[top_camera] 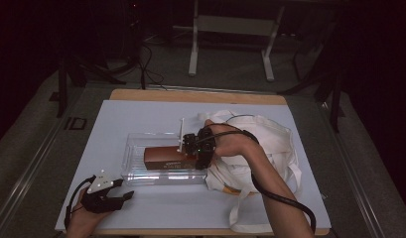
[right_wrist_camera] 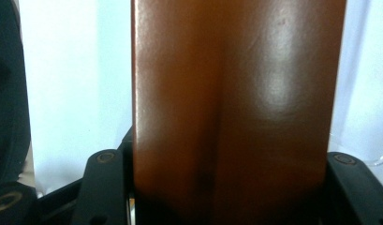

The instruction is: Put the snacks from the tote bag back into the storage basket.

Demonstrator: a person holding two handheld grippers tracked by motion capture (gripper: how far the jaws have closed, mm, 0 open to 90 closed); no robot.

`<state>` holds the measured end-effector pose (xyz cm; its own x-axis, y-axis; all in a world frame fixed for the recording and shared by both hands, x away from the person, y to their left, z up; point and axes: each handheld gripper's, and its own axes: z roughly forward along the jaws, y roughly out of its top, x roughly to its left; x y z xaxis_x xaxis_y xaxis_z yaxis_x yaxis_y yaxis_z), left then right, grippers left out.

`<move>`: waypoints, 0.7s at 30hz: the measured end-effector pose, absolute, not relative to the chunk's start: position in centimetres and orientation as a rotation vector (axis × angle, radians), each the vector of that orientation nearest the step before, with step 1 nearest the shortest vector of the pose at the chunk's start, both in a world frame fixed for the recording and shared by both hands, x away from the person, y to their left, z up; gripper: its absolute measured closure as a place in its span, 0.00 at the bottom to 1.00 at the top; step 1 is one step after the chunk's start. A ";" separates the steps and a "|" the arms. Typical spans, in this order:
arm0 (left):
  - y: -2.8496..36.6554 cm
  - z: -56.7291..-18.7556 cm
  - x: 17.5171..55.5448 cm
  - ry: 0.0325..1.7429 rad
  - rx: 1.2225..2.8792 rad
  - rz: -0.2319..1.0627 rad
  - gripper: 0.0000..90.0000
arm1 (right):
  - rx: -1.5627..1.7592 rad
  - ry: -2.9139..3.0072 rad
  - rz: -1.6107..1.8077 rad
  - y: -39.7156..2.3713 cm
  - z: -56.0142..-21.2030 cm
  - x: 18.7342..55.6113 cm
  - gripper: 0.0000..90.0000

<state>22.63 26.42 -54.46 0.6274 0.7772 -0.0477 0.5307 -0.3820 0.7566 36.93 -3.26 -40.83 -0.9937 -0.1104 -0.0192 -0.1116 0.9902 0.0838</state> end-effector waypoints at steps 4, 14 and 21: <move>26.4 -54.5 22.6 1.021 2.078 0.408 0.42 | -0.211 3.121 0.096 -2.5 -41.0 36.8 0.47; 26.4 -54.5 22.6 1.021 2.079 0.409 0.42 | -0.248 3.118 0.058 -1.0 -41.4 36.3 0.47; 26.4 -54.5 22.6 1.022 2.079 0.410 0.42 | -0.224 3.153 0.065 -0.6 -42.0 36.4 0.45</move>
<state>22.62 26.40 -54.47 0.6265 0.7781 -0.0459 0.5309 -0.3829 0.7560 36.43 -0.60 -42.02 -0.9897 -0.1420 0.0169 -0.1411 0.9891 0.0426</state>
